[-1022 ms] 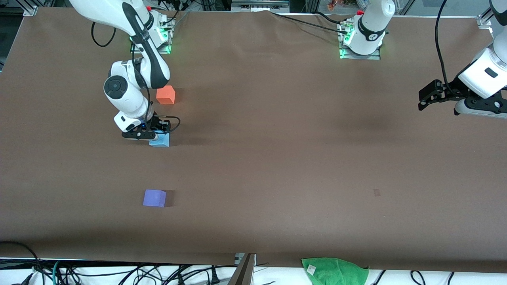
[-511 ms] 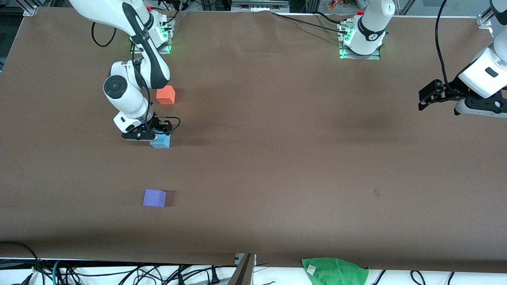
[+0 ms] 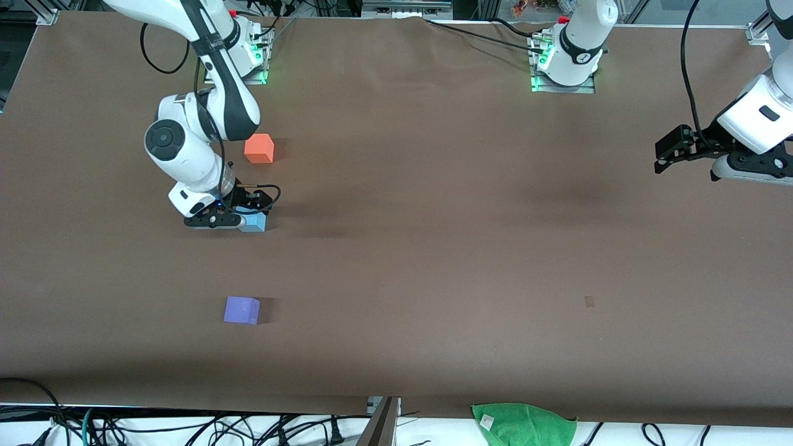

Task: Place blue block between orange and purple blocks

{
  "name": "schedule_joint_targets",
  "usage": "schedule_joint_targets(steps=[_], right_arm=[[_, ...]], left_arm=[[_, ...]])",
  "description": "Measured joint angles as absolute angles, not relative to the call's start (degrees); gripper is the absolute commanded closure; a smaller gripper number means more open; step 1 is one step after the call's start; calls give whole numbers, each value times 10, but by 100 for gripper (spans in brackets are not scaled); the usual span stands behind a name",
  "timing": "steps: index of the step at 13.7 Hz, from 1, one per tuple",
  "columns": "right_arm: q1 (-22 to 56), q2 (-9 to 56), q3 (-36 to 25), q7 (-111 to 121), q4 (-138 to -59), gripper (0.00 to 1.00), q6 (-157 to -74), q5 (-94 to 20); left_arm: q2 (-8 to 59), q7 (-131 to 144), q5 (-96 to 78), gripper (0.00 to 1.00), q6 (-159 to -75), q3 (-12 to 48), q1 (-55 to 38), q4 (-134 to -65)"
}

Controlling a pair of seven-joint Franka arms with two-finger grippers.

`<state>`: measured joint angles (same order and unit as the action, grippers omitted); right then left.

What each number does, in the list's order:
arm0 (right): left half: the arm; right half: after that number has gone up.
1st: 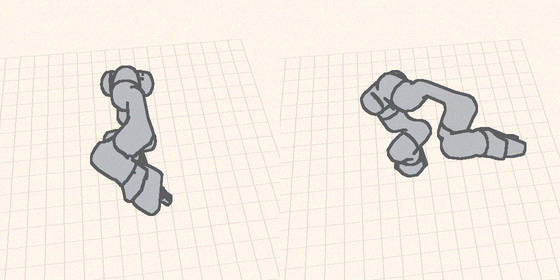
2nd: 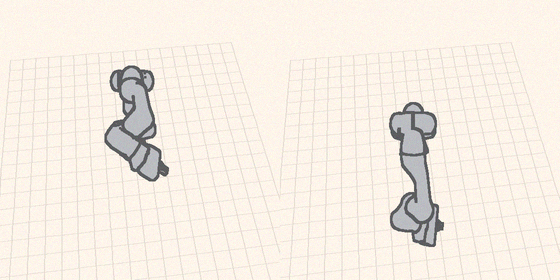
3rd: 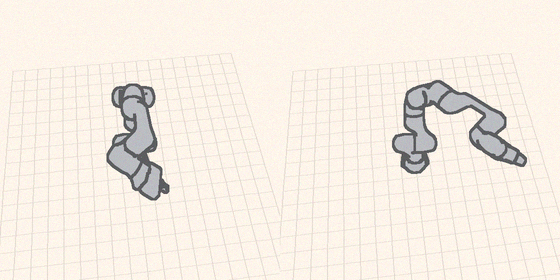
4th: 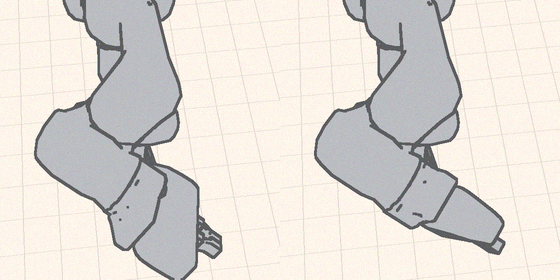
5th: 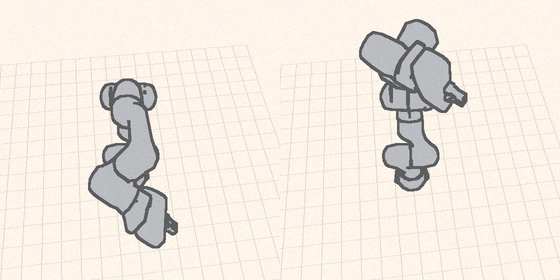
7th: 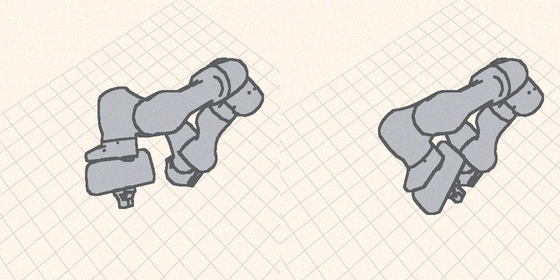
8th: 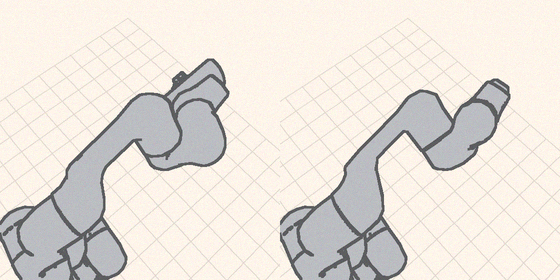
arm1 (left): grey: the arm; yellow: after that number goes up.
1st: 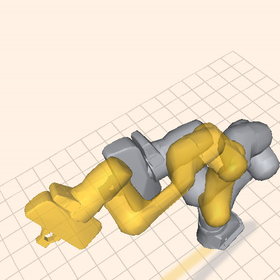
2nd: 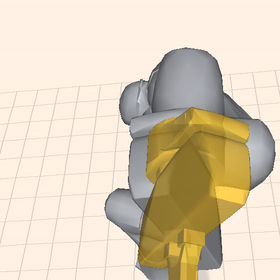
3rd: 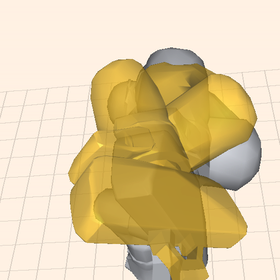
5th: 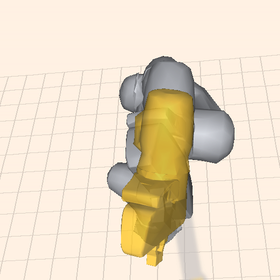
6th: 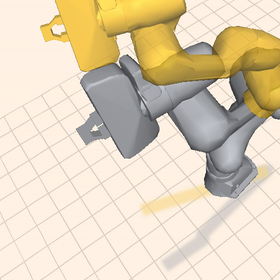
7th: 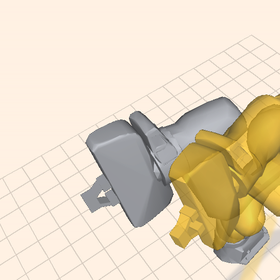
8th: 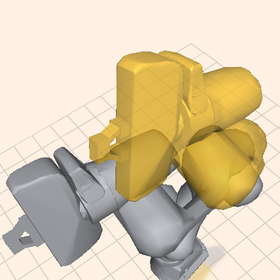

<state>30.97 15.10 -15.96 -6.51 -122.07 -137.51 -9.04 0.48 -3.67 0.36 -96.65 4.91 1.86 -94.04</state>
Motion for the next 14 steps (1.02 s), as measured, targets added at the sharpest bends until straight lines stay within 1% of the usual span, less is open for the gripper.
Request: schedule_joint_targets(steps=[5,6,8,11,14], right_arm=[[309,149,-213,22,-1071,0,-1168,-88],[308,148,-224,35,-1042,0,-1137,-82],[308,145,-237,51,-993,0,-1086,-63],[309,145,-238,52,-928,0,-1014,-39],[309,145,-238,52,-883,0,-976,-33]], left_arm=[[5,-37,4,0,-966,49,19,-940],[5,-37,4,0,-966,49,19,-940],[5,-37,4,0,-966,49,19,-940],[5,-37,4,0,-966,49,19,-940],[5,-37,4,0,-966,49,19,-940]])
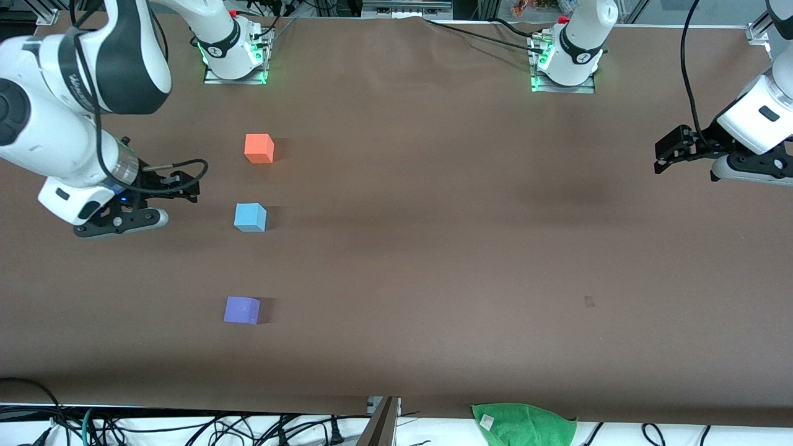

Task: Place blue block between orange and purple blocks

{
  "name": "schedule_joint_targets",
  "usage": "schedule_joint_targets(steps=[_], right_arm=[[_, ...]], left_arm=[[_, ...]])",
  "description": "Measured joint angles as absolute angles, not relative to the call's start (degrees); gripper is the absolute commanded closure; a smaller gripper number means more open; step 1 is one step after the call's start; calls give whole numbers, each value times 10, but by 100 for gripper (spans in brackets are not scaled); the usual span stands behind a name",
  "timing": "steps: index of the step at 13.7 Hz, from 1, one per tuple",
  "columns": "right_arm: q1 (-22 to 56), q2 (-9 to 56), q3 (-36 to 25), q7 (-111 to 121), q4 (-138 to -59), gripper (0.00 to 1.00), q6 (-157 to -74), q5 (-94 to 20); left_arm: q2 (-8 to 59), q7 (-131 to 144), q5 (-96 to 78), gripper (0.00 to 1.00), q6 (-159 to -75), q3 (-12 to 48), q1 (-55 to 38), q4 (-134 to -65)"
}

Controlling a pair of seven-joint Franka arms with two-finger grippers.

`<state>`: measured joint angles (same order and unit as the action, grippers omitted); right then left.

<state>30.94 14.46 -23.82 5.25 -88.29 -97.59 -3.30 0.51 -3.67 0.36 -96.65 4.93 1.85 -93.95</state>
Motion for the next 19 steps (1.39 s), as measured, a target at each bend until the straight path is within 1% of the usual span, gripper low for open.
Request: schedule_joint_targets(steps=[5,8,9,13,19], right_arm=[[305,143,-241,52,-836,0,-897,-32],[278,129,-228,52,-831,0,-874,-32],[259,125,-211,52,-832,0,-869,-32],[147,99,-91,52,-844,0,-853,-7],[77,23,-38,53,-867,0,-853,1]], left_arm=[[5,-37,4,0,-966,49,18,-939],[5,-37,4,0,-966,49,18,-939],[5,-37,4,0,-966,49,18,-939],[6,-37,4,0,-966,49,18,-939],[6,-37,4,0,-966,49,18,-939]])
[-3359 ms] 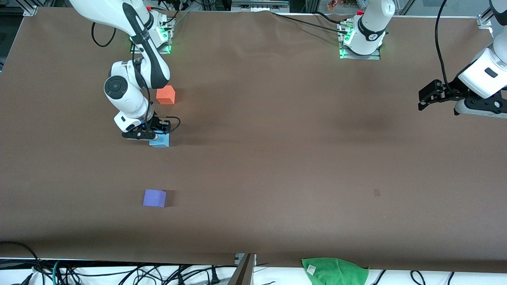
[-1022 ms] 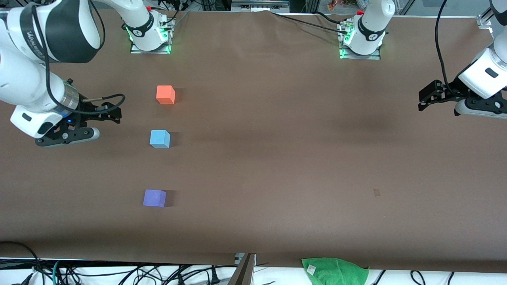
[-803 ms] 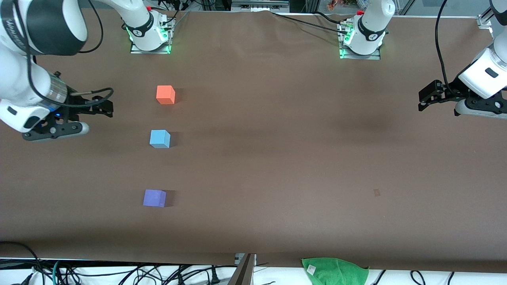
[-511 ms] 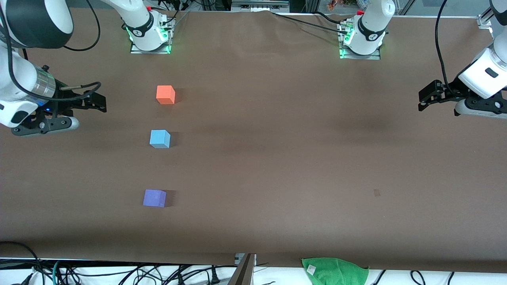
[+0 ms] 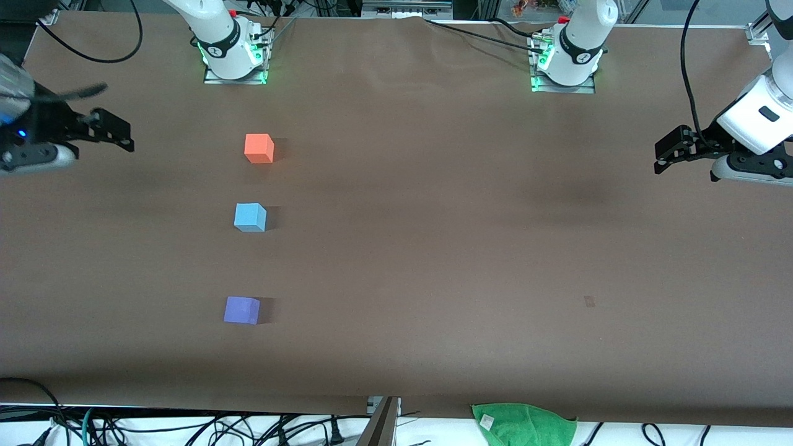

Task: Place blue block between orange and purple blocks

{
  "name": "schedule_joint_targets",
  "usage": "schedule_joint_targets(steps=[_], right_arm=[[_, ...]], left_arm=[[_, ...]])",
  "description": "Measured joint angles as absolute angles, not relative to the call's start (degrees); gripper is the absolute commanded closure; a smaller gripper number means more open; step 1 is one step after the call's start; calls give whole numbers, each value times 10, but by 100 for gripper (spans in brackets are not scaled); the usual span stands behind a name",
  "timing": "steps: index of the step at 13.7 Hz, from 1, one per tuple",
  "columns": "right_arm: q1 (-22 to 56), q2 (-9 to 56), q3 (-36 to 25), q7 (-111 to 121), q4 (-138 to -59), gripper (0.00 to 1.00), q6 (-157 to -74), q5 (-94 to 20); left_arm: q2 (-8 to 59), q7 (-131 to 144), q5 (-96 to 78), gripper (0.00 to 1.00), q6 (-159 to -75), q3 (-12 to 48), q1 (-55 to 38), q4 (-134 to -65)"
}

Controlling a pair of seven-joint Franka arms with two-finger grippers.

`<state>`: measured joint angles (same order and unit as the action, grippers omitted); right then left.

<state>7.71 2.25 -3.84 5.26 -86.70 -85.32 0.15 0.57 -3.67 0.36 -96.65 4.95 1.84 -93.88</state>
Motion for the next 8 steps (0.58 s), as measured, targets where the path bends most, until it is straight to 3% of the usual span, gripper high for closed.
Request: schedule_joint_targets(steps=[8], right_arm=[[68,5,-2,50,-884,0,-818,24]], left_arm=[[6,-37,4,0,-966,49,18,-939]])
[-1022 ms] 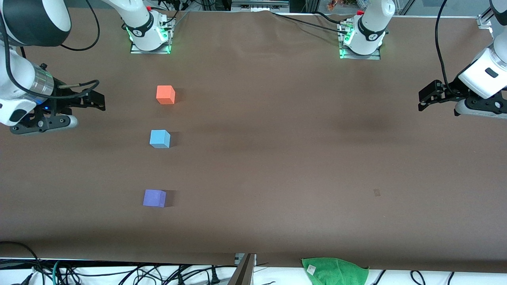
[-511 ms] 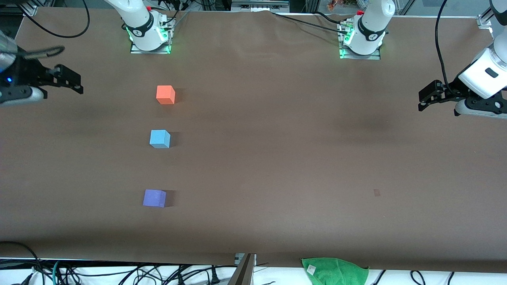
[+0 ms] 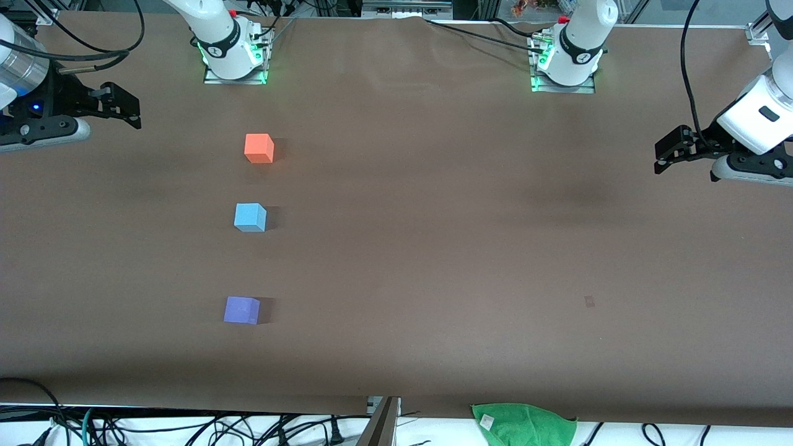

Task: Place blue block between orange and purple blocks

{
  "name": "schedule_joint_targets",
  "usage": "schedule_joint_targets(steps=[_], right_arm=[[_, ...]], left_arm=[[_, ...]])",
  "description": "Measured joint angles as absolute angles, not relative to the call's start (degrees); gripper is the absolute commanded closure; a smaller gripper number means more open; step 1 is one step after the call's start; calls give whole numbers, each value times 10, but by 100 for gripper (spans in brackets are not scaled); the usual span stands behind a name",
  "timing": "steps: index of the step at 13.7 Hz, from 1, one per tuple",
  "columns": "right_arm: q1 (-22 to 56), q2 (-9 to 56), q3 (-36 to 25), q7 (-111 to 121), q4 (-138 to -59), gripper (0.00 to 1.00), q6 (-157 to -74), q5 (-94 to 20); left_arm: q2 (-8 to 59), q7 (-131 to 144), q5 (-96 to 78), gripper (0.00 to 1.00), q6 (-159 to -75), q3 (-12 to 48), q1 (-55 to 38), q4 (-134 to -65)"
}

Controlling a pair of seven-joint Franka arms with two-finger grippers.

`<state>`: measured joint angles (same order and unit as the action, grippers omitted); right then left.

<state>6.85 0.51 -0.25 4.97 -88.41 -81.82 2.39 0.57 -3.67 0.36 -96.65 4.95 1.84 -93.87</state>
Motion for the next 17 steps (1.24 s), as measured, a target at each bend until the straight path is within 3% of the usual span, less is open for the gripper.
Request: schedule_joint_targets(steps=[17], right_arm=[[49,22,-15,52,-882,0,-823,28]], left_arm=[[6,-37,4,0,-966,49,18,-939]])
